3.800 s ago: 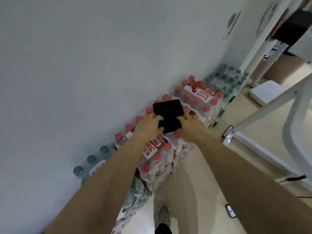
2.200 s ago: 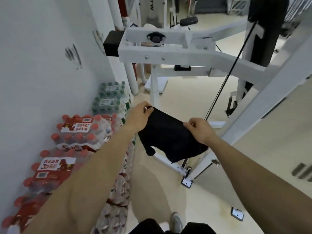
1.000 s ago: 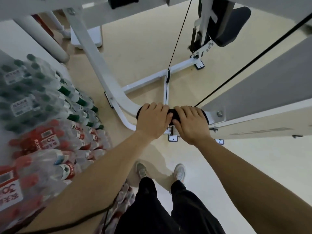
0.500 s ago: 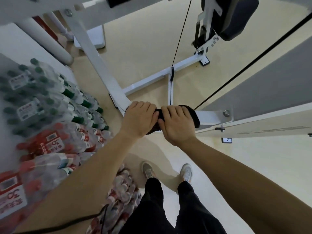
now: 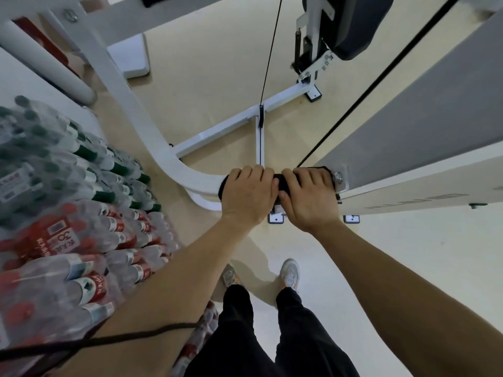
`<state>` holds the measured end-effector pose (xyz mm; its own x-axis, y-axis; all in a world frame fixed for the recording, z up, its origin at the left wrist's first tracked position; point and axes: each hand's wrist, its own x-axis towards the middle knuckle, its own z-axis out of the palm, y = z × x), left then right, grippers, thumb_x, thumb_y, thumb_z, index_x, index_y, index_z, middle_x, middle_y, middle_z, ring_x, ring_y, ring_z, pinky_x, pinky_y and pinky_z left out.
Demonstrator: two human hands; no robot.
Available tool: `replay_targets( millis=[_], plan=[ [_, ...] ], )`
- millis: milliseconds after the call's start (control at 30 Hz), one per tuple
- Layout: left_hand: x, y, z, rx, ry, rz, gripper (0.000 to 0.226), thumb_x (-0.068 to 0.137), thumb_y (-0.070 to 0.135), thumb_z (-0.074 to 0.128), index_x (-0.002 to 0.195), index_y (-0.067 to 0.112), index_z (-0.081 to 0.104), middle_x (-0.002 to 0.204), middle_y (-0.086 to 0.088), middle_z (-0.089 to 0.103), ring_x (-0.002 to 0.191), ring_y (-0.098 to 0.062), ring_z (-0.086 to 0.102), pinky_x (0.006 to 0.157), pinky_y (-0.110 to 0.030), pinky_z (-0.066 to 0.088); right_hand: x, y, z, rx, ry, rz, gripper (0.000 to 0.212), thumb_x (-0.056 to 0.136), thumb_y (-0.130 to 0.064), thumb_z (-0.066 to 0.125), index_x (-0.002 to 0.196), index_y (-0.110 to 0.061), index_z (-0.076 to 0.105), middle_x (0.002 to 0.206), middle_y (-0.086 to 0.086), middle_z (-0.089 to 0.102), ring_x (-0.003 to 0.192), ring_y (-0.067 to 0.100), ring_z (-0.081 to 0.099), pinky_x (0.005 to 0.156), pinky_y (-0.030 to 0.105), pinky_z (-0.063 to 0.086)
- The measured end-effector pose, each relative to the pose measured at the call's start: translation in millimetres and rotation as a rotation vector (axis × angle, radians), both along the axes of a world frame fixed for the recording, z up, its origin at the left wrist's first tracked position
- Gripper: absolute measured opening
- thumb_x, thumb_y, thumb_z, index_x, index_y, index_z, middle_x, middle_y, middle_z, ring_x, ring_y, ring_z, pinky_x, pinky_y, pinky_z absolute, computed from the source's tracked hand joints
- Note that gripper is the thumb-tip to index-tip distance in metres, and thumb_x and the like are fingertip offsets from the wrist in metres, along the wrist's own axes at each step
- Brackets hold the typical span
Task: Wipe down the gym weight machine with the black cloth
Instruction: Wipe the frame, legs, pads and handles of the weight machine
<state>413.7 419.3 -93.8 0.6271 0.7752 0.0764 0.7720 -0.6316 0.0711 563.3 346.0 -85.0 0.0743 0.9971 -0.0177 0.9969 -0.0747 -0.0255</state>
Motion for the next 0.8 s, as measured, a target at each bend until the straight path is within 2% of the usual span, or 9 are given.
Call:
replay_targets(
  millis=[67, 167, 333, 433, 533, 600, 667, 733, 800],
  plan=[
    [-10, 4, 0, 0.005, -0.005, -0.051, 0.039, 0.105, 0.037, 0.027, 0.097, 0.018, 0.060, 0.089, -0.001, 0.063, 0.078, -0.025, 0.055, 0.074, -0.038, 0.041, -8, 3, 1, -0.017, 0.007, -0.020, 0.043, 0.096, -0.041, 0.041, 0.122, -0.011, 0.057, 0.109, 0.010, 0.063, 0.094, 0.036, 0.057, 0.090, 0.048, 0.040],
    [-40, 16, -1, 0.037, -0.058, -0.055, 0.035, 0.105, 0.037, 0.032, 0.096, 0.017, 0.060, 0.086, -0.001, 0.062, 0.074, -0.025, 0.054, 0.072, -0.038, 0.040, -21, 12, 3, -0.018, 0.027, 0.104, 0.048, 0.098, -0.043, 0.038, 0.130, -0.011, 0.054, 0.116, 0.009, 0.062, 0.099, 0.033, 0.058, 0.093, 0.046, 0.040],
    [-113, 56, -6, 0.084, -0.115, -0.100, 0.033, 0.104, 0.030, 0.038, 0.086, 0.013, 0.060, 0.082, -0.004, 0.061, 0.077, -0.026, 0.052, 0.081, -0.039, 0.042, -87, 51, 9, -0.090, 0.071, 0.268, 0.050, 0.103, -0.047, 0.031, 0.134, -0.012, 0.049, 0.111, 0.006, 0.063, 0.093, 0.029, 0.058, 0.082, 0.042, 0.042],
    [-147, 91, -3, 0.056, -0.103, -0.130, 0.034, 0.104, 0.031, 0.035, 0.089, 0.015, 0.061, 0.090, -0.002, 0.060, 0.094, -0.026, 0.054, 0.102, -0.040, 0.038, -122, 81, 15, -0.143, 0.120, 0.321, 0.046, 0.104, -0.050, 0.026, 0.125, -0.016, 0.049, 0.105, 0.002, 0.062, 0.083, 0.026, 0.058, 0.065, 0.036, 0.036],
    [-158, 108, -3, -0.010, -0.120, -0.077, 0.034, 0.103, 0.032, 0.035, 0.102, 0.016, 0.064, 0.117, -0.002, 0.062, 0.127, -0.026, 0.048, 0.116, -0.041, 0.027, -138, 106, 16, -0.248, 0.191, 0.311, 0.043, 0.105, -0.050, 0.020, 0.117, -0.017, 0.044, 0.101, 0.000, 0.062, 0.067, 0.025, 0.052, 0.053, 0.033, 0.029],
    [-154, 102, -5, -0.062, -0.167, 0.069, 0.038, 0.104, 0.033, 0.034, 0.123, 0.015, 0.062, 0.145, -0.006, 0.050, 0.145, -0.026, 0.033, 0.122, -0.042, 0.019, -137, 107, 15, -0.248, 0.214, 0.307, 0.042, 0.106, -0.048, 0.018, 0.119, -0.018, 0.044, 0.102, -0.001, 0.064, 0.064, 0.024, 0.050, 0.052, 0.033, 0.030],
    [-143, 83, -5, -0.142, -0.270, 0.256, 0.049, 0.105, 0.034, 0.032, 0.144, 0.008, 0.046, 0.162, -0.012, 0.026, 0.152, -0.029, 0.015, 0.125, -0.041, 0.010, -130, 98, 14, -0.204, 0.260, 0.297, 0.043, 0.106, -0.046, 0.020, 0.128, -0.020, 0.046, 0.106, -0.001, 0.065, 0.071, 0.024, 0.057, 0.055, 0.035, 0.035],
    [-126, 58, -1, -0.239, -0.369, 0.404, 0.058, 0.105, 0.033, 0.031, 0.155, 0.003, 0.025, 0.166, -0.016, 0.006, 0.154, -0.029, -0.001, 0.125, -0.039, 0.004, -121, 85, 13, -0.169, 0.284, 0.288, 0.045, 0.105, -0.045, 0.022, 0.135, -0.023, 0.046, 0.110, -0.002, 0.066, 0.084, 0.023, 0.062, 0.065, 0.037, 0.045],
    [-113, 38, 4, -0.326, -0.467, 0.500, 0.061, 0.105, 0.030, 0.031, 0.157, 0.003, 0.014, 0.167, -0.012, -0.003, 0.154, -0.023, -0.010, 0.125, -0.033, 0.002, -114, 76, 13, -0.162, 0.302, 0.270, 0.047, 0.103, -0.046, 0.024, 0.137, -0.024, 0.047, 0.112, -0.003, 0.066, 0.092, 0.023, 0.062, 0.075, 0.038, 0.048]
  ],
)
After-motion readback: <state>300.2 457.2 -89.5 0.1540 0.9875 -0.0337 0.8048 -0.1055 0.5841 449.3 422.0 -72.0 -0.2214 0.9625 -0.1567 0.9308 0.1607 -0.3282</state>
